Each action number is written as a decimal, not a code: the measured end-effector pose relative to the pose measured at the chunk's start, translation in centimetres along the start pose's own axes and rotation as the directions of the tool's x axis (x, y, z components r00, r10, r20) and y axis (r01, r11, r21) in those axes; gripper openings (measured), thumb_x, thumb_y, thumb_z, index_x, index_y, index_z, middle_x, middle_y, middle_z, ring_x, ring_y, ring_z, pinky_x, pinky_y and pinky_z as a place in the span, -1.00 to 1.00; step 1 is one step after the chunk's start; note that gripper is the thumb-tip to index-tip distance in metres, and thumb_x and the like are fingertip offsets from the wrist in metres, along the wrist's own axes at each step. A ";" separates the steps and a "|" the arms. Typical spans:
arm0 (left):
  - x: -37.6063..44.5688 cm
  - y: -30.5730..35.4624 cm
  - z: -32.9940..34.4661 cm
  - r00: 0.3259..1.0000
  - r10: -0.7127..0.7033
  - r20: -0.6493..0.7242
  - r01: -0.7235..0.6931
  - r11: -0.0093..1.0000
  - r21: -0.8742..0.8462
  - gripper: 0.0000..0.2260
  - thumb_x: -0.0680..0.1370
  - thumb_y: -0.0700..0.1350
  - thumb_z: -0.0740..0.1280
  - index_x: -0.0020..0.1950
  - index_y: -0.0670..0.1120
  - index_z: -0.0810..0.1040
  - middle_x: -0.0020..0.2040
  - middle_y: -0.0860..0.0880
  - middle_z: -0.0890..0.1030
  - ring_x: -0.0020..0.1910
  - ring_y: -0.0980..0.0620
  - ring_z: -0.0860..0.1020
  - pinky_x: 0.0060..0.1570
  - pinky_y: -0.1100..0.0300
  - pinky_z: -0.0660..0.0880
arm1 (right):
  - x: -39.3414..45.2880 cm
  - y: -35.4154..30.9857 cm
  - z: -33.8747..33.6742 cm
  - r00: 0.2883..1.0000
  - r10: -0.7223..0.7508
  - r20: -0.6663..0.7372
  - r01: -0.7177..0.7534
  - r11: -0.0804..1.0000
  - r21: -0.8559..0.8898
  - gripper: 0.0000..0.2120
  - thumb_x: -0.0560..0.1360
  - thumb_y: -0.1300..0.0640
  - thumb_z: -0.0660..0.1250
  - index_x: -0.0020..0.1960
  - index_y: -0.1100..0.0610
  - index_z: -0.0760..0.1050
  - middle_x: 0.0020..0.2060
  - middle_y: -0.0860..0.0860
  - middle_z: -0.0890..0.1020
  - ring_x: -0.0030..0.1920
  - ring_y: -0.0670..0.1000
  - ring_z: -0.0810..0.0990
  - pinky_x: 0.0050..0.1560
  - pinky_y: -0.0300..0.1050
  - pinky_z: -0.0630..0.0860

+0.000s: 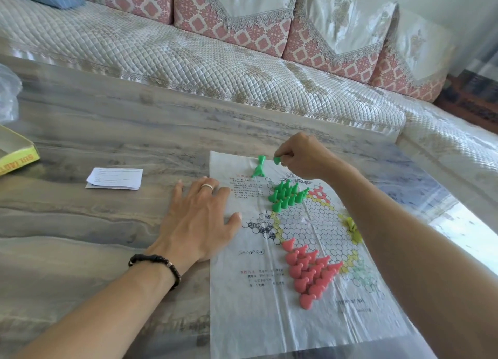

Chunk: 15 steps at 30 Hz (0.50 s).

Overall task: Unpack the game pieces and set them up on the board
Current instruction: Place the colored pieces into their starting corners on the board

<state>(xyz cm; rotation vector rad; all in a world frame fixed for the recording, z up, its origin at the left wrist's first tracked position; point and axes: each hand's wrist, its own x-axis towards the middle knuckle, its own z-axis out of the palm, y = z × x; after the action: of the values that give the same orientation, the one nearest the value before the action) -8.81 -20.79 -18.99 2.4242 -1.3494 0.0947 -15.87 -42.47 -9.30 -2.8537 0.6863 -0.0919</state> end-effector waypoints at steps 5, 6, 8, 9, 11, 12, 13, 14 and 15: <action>-0.1 0.1 -0.2 1.000 0.002 0.002 -0.002 1.000 -0.002 -0.52 0.53 0.25 0.07 0.36 0.04 0.36 0.44 -0.04 0.34 0.48 -0.01 0.17 0.42 -0.14 0.05 | -0.7 -0.8 -0.2 0.996 -0.055 0.077 0.060 0.996 -0.071 -0.89 0.46 0.32 0.33 -0.13 0.31 0.64 -0.33 0.01 0.67 -0.45 -0.13 0.51 -0.51 -0.49 0.36; -0.1 0.1 -0.2 1.000 0.003 0.002 -0.003 1.000 0.000 -0.52 0.53 0.25 0.07 0.36 0.04 0.36 0.44 -0.04 0.34 0.48 -0.01 0.18 0.42 -0.14 0.05 | -0.8 -0.8 -0.2 0.995 -0.050 0.088 0.057 0.995 -0.084 -0.91 0.46 0.29 0.36 -0.14 0.29 0.64 -0.31 0.03 0.68 -0.44 -0.15 0.53 -0.50 -0.50 0.36; -0.1 0.0 -0.1 1.000 0.005 0.001 -0.005 1.000 0.000 -0.52 0.53 0.25 0.07 0.35 0.04 0.37 0.44 -0.04 0.35 0.48 -0.02 0.18 0.42 -0.15 0.06 | -0.8 -0.8 0.0 0.994 -0.034 0.102 0.045 0.994 -0.104 -0.93 0.46 0.24 0.40 -0.15 0.24 0.65 -0.32 -0.02 0.67 -0.43 -0.20 0.53 -0.51 -0.51 0.34; -0.1 0.0 -0.1 1.000 0.005 0.001 -0.005 1.000 0.000 -0.52 0.53 0.25 0.07 0.35 0.04 0.37 0.44 -0.04 0.35 0.48 -0.02 0.18 0.41 -0.15 0.06 | -0.8 -0.8 0.1 0.993 -0.026 0.112 0.039 0.993 -0.111 -0.94 0.46 0.23 0.42 -0.15 0.22 0.65 -0.33 -0.05 0.66 -0.43 -0.21 0.52 -0.52 -0.52 0.33; -0.1 0.0 -0.1 1.000 0.004 0.000 -0.004 1.000 -0.002 -0.52 0.53 0.25 0.07 0.35 0.04 0.37 0.44 -0.03 0.35 0.48 -0.02 0.18 0.42 -0.15 0.06 | -0.8 -0.9 0.3 0.991 -0.011 0.136 0.026 0.994 -0.109 -0.95 0.46 0.21 0.44 -0.15 0.19 0.66 -0.35 -0.10 0.64 -0.43 -0.23 0.51 -0.53 -0.52 0.31; 0.0 0.0 -0.1 1.000 0.003 0.000 -0.003 1.000 -0.003 -0.52 0.53 0.25 0.07 0.35 0.05 0.37 0.44 -0.03 0.35 0.47 -0.01 0.18 0.42 -0.15 0.06 | -0.8 -0.9 0.4 0.989 -0.004 0.149 0.019 0.994 -0.105 -0.95 0.45 0.20 0.44 -0.14 0.18 0.66 -0.37 -0.11 0.63 -0.45 -0.24 0.51 -0.53 -0.52 0.31; 0.0 0.0 -0.1 1.000 0.000 0.001 0.000 1.000 -0.006 -0.52 0.52 0.25 0.07 0.35 0.05 0.37 0.44 -0.03 0.35 0.48 -0.01 0.18 0.42 -0.16 0.06 | -0.8 -0.9 0.6 0.987 0.003 0.158 0.013 0.995 -0.102 -0.96 0.45 0.20 0.45 -0.14 0.18 0.66 -0.38 -0.12 0.62 -0.47 -0.26 0.50 -0.54 -0.51 0.30; 0.0 0.0 0.0 1.000 -0.001 0.001 0.001 1.000 -0.009 -0.52 0.52 0.25 0.07 0.35 0.05 0.37 0.44 -0.02 0.34 0.48 -0.01 0.18 0.42 -0.16 0.05 | -0.8 -0.8 0.7 0.986 0.010 0.166 0.007 0.995 -0.101 -0.96 0.45 0.21 0.45 -0.14 0.17 0.67 -0.39 -0.12 0.61 -0.51 -0.27 0.49 -0.55 -0.51 0.29; 0.0 0.0 0.0 1.000 -0.001 0.001 0.001 1.000 -0.010 -0.51 0.52 0.25 0.07 0.35 0.05 0.37 0.44 -0.02 0.34 0.48 -0.01 0.18 0.42 -0.17 0.05 | -0.8 -0.9 0.8 0.985 0.015 0.174 0.002 0.995 -0.099 -0.97 0.45 0.22 0.45 -0.14 0.17 0.67 -0.40 -0.11 0.62 -0.54 -0.27 0.48 -0.55 -0.50 0.29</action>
<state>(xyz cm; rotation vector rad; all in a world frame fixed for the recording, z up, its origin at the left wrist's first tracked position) -8.78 -20.82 -19.01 2.4171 -1.3462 0.0861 -16.10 -41.22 -9.91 -2.9074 0.6818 0.1964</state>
